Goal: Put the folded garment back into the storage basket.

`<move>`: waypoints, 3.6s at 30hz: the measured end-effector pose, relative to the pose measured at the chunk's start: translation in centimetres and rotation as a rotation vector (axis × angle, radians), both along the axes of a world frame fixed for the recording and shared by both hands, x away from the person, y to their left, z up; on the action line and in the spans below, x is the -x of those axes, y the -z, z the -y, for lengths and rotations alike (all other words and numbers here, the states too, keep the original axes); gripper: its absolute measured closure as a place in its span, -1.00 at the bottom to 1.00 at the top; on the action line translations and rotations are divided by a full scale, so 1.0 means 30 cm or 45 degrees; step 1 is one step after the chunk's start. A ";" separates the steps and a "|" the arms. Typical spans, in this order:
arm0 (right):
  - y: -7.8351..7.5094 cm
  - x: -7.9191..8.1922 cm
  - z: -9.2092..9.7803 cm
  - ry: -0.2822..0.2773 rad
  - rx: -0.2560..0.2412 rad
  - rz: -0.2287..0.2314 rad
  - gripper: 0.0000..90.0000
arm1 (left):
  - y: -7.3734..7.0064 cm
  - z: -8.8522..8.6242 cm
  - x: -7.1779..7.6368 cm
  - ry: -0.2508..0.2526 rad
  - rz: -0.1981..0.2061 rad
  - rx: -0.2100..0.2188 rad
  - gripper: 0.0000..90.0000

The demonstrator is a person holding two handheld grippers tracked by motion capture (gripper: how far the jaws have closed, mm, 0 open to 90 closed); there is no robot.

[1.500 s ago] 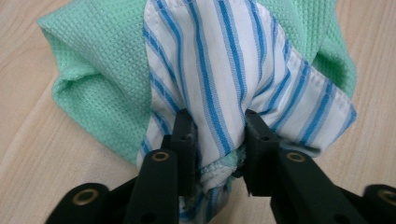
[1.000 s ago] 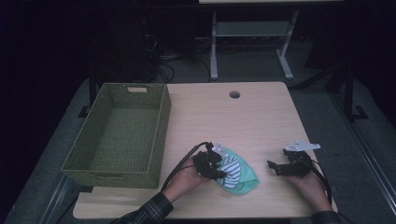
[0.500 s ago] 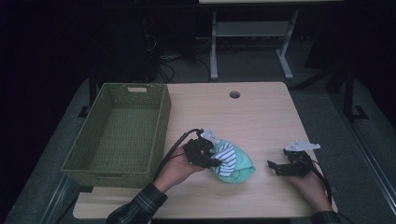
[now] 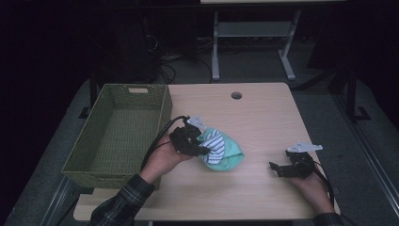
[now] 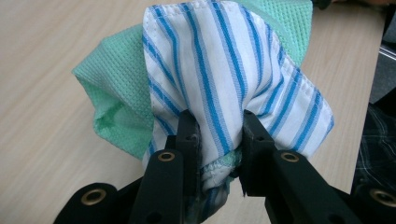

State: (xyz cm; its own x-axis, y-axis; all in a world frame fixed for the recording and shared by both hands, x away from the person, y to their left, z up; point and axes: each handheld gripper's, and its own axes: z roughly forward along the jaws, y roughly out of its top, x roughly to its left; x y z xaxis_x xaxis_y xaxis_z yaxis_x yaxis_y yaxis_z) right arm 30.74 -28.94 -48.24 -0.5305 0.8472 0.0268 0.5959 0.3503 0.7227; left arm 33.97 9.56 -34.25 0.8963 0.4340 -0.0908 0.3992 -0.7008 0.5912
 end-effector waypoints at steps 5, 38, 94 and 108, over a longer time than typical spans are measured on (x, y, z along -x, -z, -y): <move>0.000 0.000 0.000 0.001 0.000 0.000 -0.70 | -0.053 -0.035 -0.013 -0.041 0.033 0.016 0.61; 0.000 0.000 0.000 0.003 -0.001 0.000 -0.71 | -0.177 -0.414 -0.058 -0.371 0.144 -0.011 0.61; 0.003 -0.007 -0.005 0.011 0.017 -0.025 -0.93 | 0.166 -0.783 -0.134 -0.784 -0.002 -0.115 0.59; 0.003 -0.006 -0.005 0.012 0.017 -0.027 -0.93 | 0.202 -0.785 -0.136 -0.795 -0.059 -0.160 0.52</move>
State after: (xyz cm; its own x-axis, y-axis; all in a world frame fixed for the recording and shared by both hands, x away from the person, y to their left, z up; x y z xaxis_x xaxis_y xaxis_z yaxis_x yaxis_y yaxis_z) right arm 30.92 -28.79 -48.34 -0.5218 0.8527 0.0266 0.6145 0.3541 0.7050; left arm 38.05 33.11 -40.31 0.4675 0.8832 -0.0376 0.7780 -0.3909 0.4919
